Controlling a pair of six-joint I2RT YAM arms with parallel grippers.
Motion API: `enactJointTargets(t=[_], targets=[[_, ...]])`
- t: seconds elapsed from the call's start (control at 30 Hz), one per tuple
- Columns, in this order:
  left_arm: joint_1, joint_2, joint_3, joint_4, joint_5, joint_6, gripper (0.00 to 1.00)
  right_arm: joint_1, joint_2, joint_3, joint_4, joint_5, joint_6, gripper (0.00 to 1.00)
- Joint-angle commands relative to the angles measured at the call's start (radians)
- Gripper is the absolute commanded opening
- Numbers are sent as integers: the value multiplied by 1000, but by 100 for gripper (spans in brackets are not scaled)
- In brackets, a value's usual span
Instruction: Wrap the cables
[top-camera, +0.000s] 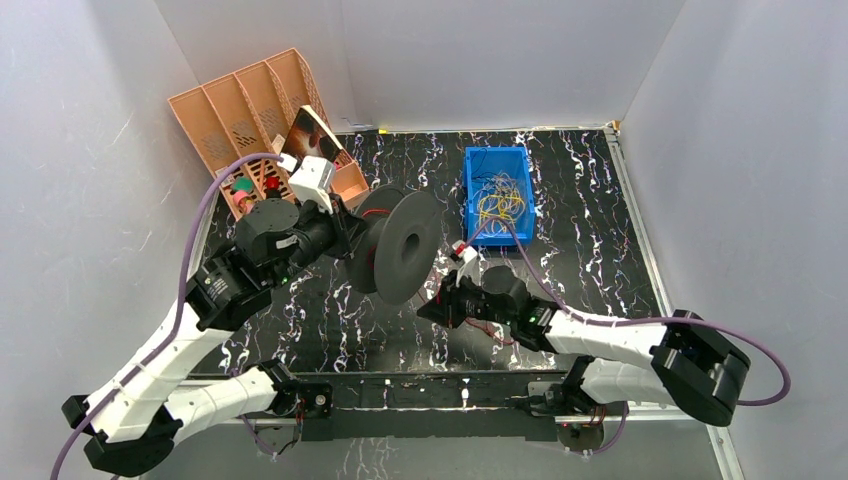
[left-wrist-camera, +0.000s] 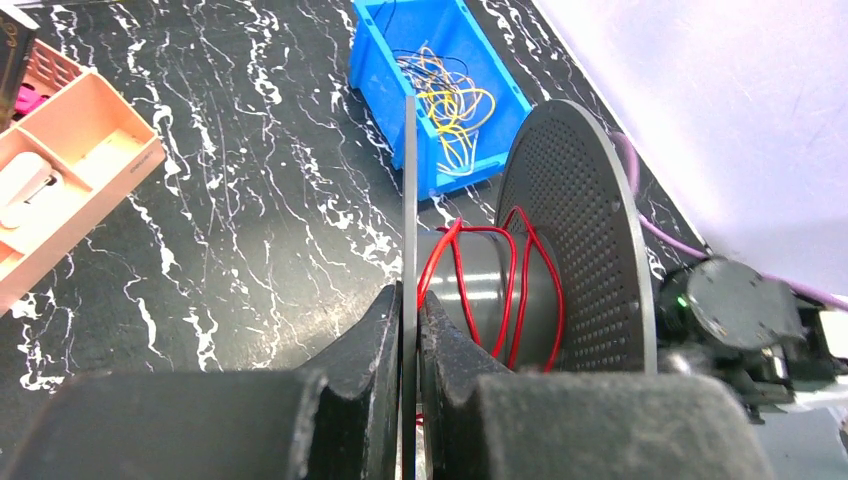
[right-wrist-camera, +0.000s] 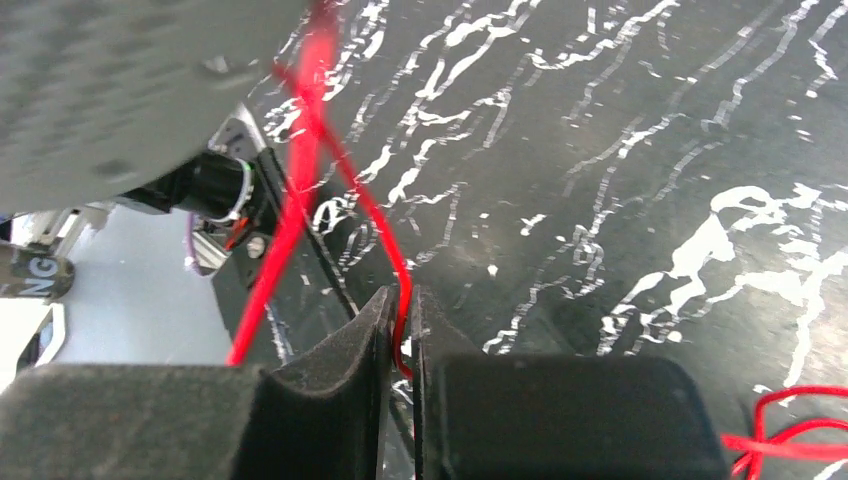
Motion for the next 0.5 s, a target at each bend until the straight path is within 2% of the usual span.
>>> enactJointTargets(t=[0.0, 0.3, 0.47], targets=[[0, -14, -5, 150, -77, -21, 0, 73, -65, -13, 103, 75, 39, 19], [0, 13, -38, 200, -167, -6, 0, 223, -124, 7, 134, 105, 62, 22], [1, 32, -52, 204, -204, 23, 0, 263, -118, 34, 209, 49, 76, 23]])
